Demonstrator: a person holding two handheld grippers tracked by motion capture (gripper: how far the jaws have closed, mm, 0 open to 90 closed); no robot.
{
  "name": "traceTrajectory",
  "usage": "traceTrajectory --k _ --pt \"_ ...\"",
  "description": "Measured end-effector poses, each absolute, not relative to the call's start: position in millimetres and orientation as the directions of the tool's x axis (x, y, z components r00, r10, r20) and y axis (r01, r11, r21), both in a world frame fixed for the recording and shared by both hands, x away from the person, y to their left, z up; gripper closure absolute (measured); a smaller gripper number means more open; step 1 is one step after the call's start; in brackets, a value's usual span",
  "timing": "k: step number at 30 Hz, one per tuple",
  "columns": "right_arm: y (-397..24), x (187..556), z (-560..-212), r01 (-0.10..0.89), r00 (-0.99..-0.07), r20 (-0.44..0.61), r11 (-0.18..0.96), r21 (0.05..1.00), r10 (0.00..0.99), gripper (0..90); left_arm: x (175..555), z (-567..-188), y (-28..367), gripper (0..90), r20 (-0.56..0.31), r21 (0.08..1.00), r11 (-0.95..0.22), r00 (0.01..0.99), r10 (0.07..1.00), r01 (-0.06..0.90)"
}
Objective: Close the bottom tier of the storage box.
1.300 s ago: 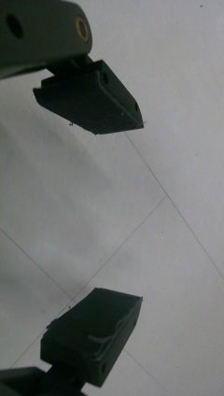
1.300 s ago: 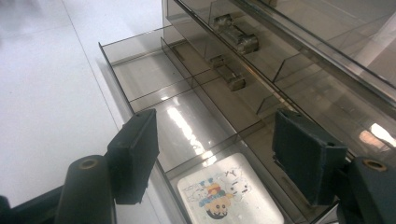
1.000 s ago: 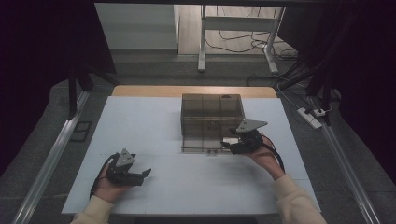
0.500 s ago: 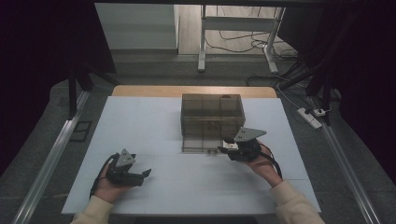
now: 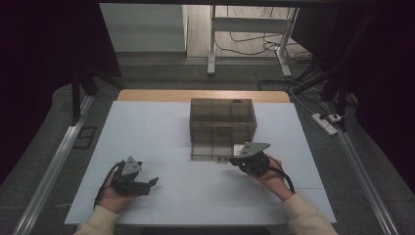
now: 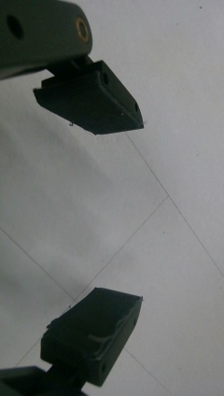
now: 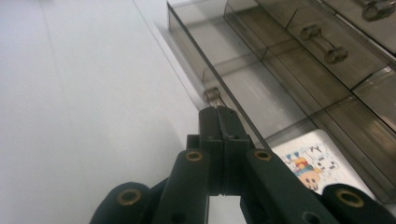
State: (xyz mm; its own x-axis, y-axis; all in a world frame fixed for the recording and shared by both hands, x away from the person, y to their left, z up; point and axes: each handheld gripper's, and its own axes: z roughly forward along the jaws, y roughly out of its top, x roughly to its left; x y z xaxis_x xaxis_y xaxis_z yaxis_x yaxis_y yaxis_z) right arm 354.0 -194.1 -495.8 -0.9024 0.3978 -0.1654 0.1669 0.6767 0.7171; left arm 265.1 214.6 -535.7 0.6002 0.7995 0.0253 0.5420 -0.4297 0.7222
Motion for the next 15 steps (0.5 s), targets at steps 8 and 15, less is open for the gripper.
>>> traceTrajectory --k 8,15 --pt "-191 354 -505 0.171 -0.894 -0.198 0.713 0.68 0.403 89.3 266 -536 215 14.9 0.025 0.721 -0.429 0.598 0.801 0.544" --pt "-187 359 -514 0.177 -0.883 -0.217 0.724 0.666 0.416 89.3 266 -536 214 14.8 0.03 0.718 -0.436 0.601 0.799 0.543"
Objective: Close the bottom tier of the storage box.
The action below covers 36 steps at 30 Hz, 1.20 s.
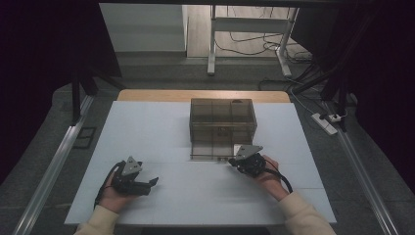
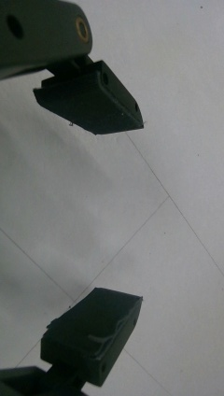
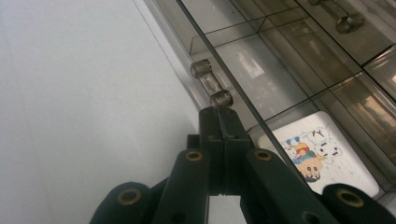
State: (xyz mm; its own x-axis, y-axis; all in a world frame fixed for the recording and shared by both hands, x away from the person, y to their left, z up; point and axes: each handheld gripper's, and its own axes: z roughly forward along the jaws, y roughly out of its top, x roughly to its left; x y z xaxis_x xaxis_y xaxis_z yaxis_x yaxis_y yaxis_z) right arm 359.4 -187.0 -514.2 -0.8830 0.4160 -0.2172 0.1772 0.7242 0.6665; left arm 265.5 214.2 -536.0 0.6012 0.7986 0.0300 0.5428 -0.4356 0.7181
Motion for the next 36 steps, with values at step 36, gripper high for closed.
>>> traceTrajectory --k 36 --pt "-181 375 -525 0.169 -0.828 -0.299 0.72 0.673 0.474 89.2 266 -537 214 14.9 0.031 0.716 -0.438 0.602 0.798 0.544"
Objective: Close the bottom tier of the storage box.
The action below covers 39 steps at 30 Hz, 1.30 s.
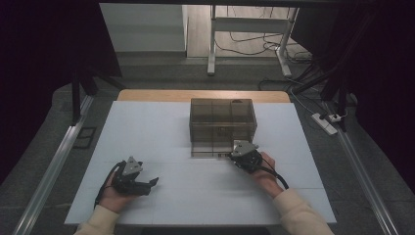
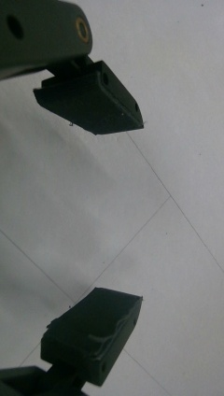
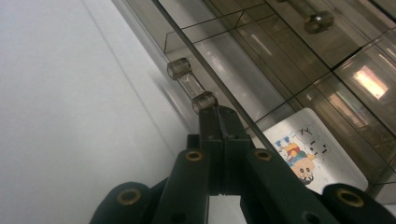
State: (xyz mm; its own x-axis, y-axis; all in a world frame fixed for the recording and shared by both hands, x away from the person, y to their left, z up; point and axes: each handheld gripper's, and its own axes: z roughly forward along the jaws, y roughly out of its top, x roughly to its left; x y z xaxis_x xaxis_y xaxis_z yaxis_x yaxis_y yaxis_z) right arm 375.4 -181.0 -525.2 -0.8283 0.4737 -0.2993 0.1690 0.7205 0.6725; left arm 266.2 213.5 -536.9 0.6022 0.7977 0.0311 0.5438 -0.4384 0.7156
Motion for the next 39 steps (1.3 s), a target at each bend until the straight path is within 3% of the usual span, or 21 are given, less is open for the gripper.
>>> traceTrajectory --k 39 --pt "-172 418 -527 0.205 -0.774 -0.311 0.683 0.701 0.552 89.2 268 -538 213 15.0 0.039 0.707 -0.453 0.609 0.792 0.543"
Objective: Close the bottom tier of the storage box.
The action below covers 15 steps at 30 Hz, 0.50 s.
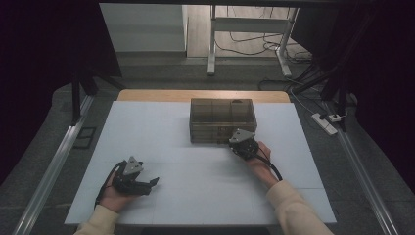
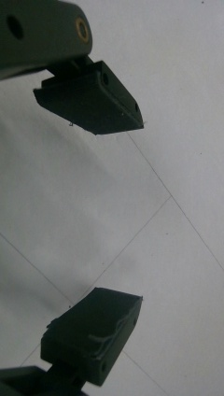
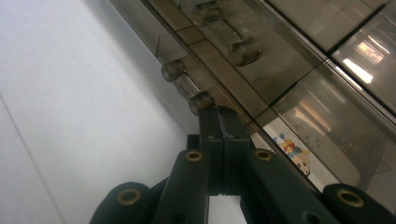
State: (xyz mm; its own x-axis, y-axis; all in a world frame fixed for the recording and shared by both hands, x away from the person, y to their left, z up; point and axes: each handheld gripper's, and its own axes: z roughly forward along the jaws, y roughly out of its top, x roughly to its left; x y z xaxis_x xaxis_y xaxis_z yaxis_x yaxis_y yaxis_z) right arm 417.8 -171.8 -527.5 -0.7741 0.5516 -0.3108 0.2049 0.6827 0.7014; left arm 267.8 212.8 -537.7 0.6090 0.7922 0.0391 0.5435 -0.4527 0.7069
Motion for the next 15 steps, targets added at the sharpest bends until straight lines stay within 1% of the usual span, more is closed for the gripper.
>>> traceTrajectory --k 10,15 --pt "-173.4 426.6 -528.3 0.21 -0.777 -0.288 0.662 0.719 0.559 89.2 268.1 -538.2 212.6 14.9 0.037 0.706 -0.452 0.608 0.793 0.545" --pt "-171.5 425.9 -528.9 0.206 -0.776 -0.296 0.668 0.715 0.557 89.1 267.4 -537.5 213.1 15.0 0.038 0.708 -0.451 0.609 0.792 0.544"
